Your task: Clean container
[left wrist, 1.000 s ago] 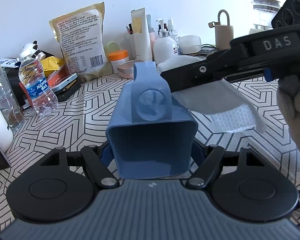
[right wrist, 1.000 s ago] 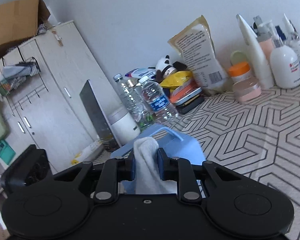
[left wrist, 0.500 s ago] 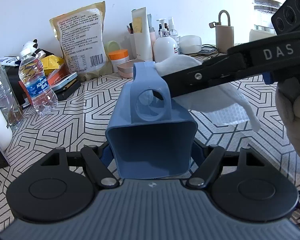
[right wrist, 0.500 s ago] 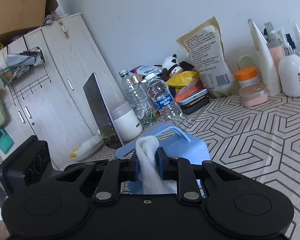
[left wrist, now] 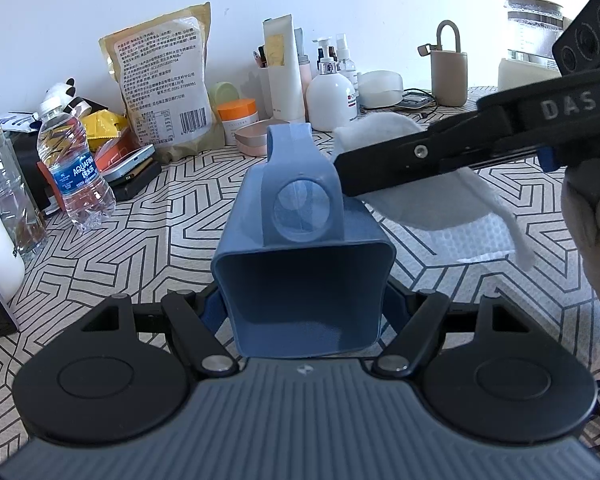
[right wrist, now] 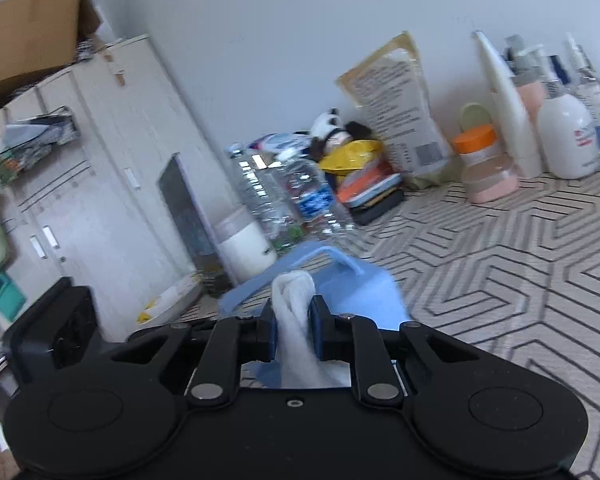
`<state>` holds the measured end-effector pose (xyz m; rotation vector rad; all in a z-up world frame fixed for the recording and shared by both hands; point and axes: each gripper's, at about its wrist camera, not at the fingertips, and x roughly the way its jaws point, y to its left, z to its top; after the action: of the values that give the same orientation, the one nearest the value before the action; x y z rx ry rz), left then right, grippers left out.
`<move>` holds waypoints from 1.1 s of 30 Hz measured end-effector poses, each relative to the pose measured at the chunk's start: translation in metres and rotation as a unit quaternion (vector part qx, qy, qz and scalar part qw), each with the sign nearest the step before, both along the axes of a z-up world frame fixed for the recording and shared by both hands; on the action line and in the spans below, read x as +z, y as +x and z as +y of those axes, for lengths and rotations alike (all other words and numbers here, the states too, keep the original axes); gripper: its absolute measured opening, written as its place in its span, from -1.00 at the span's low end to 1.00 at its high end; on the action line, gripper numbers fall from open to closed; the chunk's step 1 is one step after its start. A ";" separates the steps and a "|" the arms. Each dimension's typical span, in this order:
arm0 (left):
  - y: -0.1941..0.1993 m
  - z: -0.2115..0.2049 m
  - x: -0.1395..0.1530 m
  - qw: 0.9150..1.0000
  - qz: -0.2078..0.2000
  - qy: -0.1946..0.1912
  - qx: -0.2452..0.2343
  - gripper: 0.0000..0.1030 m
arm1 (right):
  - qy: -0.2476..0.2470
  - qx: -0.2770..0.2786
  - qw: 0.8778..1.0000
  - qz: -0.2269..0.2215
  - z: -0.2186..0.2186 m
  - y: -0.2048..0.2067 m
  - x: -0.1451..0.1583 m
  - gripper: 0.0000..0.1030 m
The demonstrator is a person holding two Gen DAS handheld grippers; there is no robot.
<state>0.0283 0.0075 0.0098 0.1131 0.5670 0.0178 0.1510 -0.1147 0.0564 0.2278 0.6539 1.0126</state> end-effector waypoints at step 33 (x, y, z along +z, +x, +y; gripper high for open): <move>0.003 -0.003 -0.001 1.000 0.005 0.004 0.003 0.45 | 0.001 0.000 1.000 0.029 -0.002 0.008 -0.005 -0.40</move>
<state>0.0315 0.0046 0.0086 0.1198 0.5775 0.0249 0.1590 -0.1172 0.0514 0.2605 0.7059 1.0088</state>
